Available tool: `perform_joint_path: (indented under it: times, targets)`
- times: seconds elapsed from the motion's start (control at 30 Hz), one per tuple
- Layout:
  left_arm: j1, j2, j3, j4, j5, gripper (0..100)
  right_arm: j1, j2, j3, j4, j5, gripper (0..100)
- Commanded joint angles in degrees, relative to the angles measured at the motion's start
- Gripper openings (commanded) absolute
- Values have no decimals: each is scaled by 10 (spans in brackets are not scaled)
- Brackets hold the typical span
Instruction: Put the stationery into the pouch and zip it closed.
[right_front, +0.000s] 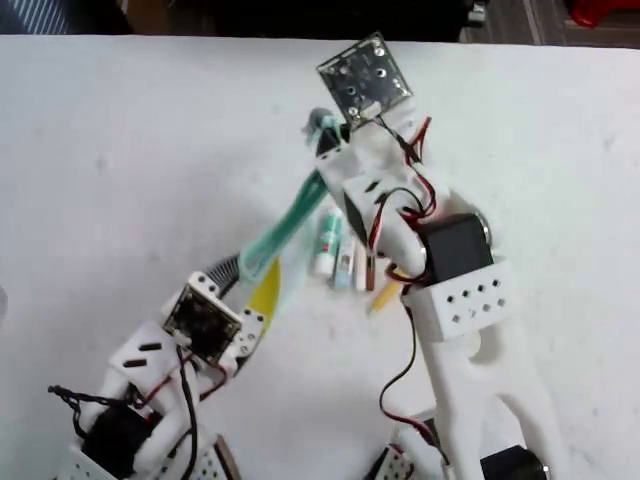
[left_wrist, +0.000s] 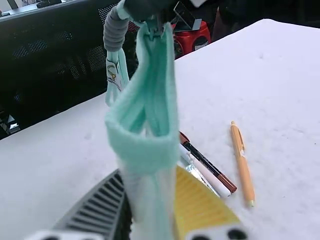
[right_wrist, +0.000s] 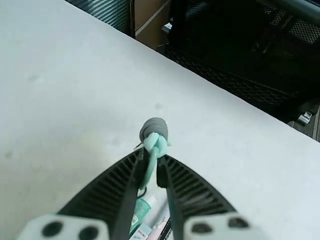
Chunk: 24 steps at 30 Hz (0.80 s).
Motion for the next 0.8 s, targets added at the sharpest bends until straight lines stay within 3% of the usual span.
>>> perform_joint_path:
  times: [0.0,0.07,0.23,0.37,0.53,0.77]
  targets:
    - [-5,-7,-6,-6,-10,23,7,-6,-4,-5,-11,22]
    - [-5,-7,-6,-7,-10,23,-8,-9,-4,10,-9,74]
    - [-6,-7,-5,-9,-10,23,-48,-30,-34,82,-9,343]
    - [-20,-7,-5,-11,-10,23,-46,-86,-113,130,-9,303]
    - [-62,-7,-5,-30,-5,23,15,-133,-195,160,-13,264]
    - [-126,-7,-5,-50,61,23,152,-76,-113,193,-14,262]
